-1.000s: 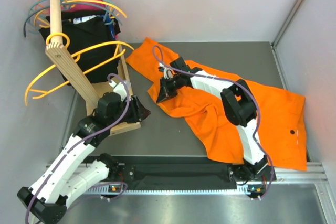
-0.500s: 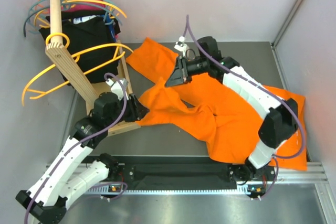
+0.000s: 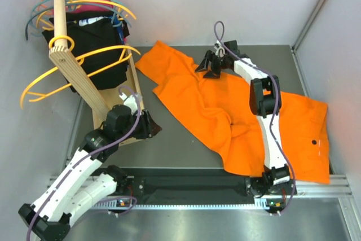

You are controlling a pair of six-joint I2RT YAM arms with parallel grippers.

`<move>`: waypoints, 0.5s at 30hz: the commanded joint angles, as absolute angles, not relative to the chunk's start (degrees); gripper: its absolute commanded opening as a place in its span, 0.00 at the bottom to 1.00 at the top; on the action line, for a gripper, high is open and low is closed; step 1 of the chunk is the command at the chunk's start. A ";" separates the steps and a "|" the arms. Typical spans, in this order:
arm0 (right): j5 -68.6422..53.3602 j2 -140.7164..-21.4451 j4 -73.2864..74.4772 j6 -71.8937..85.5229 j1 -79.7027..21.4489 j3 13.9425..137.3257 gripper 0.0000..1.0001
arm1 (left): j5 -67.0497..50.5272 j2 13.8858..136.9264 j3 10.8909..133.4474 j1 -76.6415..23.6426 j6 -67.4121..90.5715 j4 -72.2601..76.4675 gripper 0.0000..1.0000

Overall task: Place the trousers on the hanger
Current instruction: Flatten out the trousers at the center of the board.

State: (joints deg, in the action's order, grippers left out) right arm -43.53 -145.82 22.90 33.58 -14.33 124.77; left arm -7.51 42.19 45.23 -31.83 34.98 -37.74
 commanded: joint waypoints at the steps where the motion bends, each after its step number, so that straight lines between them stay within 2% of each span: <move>1: -37.56 -130.81 20.65 31.56 -15.65 118.50 0.74 | -8.87 38.41 41.58 -32.17 40.07 -38.32 0.45; 3: -34.91 -123.80 20.92 30.32 -15.29 111.14 0.75 | -10.37 35.78 38.24 -33.04 41.91 -39.19 0.43; 8: -30.24 -113.39 23.11 26.46 -14.24 102.23 0.76 | -5.55 31.37 34.54 -37.52 44.11 -41.31 0.40; 10: -29.97 -109.96 23.99 25.93 -14.15 99.41 0.77 | -3.08 33.91 35.07 -38.93 45.79 -40.00 0.40; 15: -29.97 -103.73 25.22 25.49 -13.71 96.16 0.77 | 6.93 49.02 37.78 -47.54 45.62 -32.18 0.42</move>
State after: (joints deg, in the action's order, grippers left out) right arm -31.44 -106.21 24.47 27.51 -14.09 98.15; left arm -0.38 42.41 35.05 -44.23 44.93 -39.35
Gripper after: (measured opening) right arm 0.770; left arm 0.413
